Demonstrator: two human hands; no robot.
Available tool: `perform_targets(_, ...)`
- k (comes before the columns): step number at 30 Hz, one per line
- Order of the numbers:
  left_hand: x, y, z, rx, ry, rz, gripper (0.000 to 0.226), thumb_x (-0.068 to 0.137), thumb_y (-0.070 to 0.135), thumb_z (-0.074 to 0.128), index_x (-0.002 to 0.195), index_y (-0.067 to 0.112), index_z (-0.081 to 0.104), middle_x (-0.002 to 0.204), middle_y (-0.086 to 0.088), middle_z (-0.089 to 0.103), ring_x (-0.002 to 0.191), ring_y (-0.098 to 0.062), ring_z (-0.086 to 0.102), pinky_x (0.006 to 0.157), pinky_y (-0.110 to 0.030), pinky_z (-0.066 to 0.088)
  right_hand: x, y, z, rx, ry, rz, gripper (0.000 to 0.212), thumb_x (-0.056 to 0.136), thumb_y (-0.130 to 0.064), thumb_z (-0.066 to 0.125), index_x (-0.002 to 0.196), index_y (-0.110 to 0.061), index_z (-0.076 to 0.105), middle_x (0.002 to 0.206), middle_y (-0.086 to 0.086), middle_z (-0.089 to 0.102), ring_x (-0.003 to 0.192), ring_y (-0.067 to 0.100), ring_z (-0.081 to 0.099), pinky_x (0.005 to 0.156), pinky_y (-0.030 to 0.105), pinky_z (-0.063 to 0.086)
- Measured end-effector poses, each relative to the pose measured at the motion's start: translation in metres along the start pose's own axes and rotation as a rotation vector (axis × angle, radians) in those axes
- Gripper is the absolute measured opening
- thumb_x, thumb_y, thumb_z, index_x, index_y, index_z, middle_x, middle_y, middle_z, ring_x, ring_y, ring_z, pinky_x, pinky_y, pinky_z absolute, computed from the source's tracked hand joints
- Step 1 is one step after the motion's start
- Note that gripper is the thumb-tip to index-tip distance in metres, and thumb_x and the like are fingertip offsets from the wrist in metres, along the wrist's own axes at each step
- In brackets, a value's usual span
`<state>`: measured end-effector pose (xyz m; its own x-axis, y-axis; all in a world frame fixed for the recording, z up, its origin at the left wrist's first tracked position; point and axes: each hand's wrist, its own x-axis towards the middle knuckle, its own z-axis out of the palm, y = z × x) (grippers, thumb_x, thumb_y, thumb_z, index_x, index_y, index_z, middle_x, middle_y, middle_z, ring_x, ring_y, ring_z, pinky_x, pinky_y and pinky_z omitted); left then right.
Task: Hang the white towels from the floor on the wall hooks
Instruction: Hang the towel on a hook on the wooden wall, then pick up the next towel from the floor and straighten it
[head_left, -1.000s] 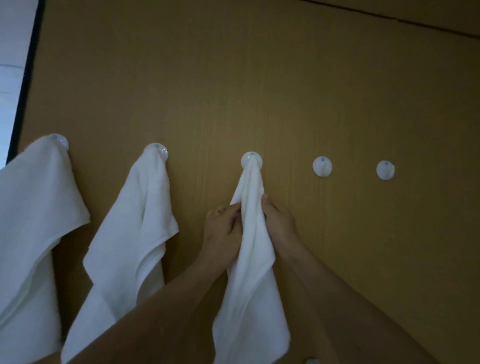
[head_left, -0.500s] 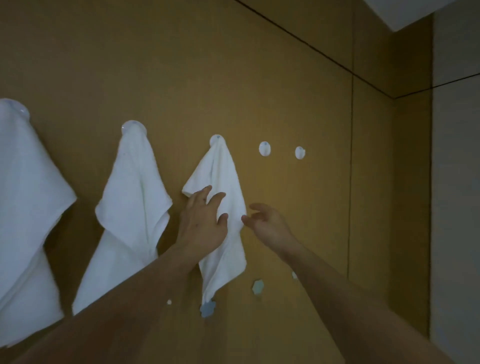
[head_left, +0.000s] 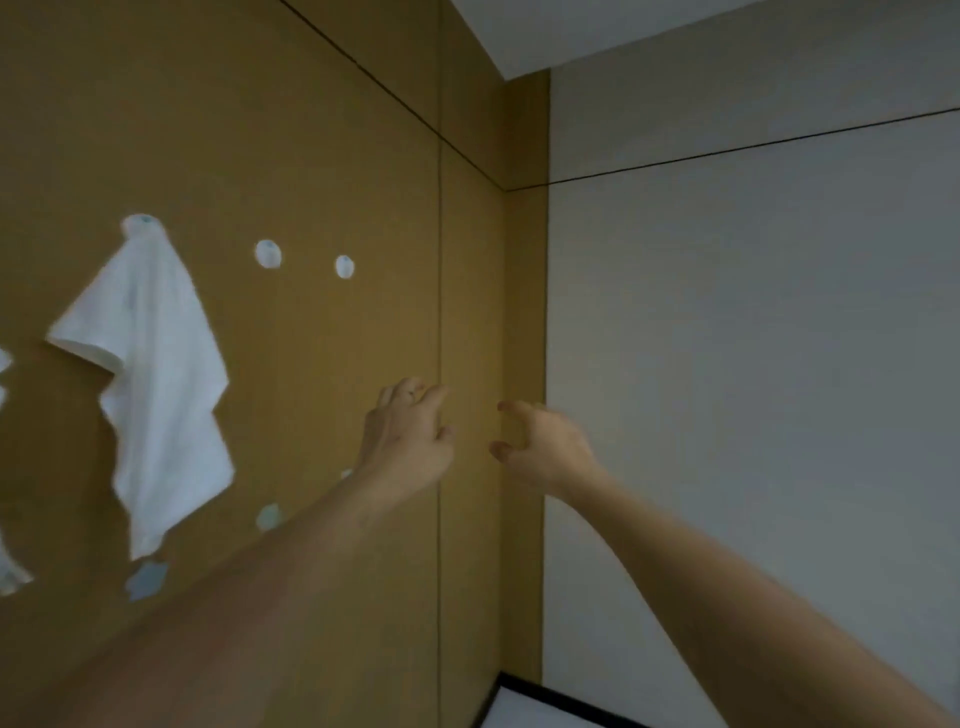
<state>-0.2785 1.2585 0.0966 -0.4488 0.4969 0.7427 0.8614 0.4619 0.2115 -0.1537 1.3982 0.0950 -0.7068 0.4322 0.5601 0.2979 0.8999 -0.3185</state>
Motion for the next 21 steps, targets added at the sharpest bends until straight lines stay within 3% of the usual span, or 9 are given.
perform_targets(7,-0.047,0.199,0.085,-0.254,-0.137,0.188,0.046,0.09,0.033,0.059,0.135,0.025,0.052,0.138,0.002,0.045,0.129,-0.02,0.035,0.106,-0.031,0.033,-0.137,0.163,-0.108,-0.22,0.021,0.254,0.061,0.089,-0.046,0.059,0.144,-0.028,0.041,0.134,0.004,0.056,0.123,0.03,0.05,0.097,0.038,0.043)
perform_targets(14,-0.13,0.418,0.152,-0.352,-0.397,0.377,0.053,0.091,0.043,0.054,0.141,0.032,0.043,0.148,0.001,0.038,0.137,-0.02,0.03,0.111,-0.041,0.033,-0.317,0.304,-0.206,-0.323,0.015,0.544,0.064,0.09,-0.047,0.056,0.148,-0.028,0.037,0.138,0.005,0.054,0.128,0.029,0.045,0.104,0.042,0.041)
perform_targets(21,-0.237,0.614,0.2,-0.464,-0.632,0.617,0.057,0.091,0.045,0.053,0.145,0.034,0.037,0.153,0.0,0.034,0.14,-0.021,0.027,0.112,-0.041,0.031,-0.494,0.398,-0.282,-0.337,0.03,0.889,0.066,0.089,-0.046,0.059,0.148,-0.029,0.035,0.141,0.004,0.05,0.128,0.027,0.045,0.104,0.044,0.042)
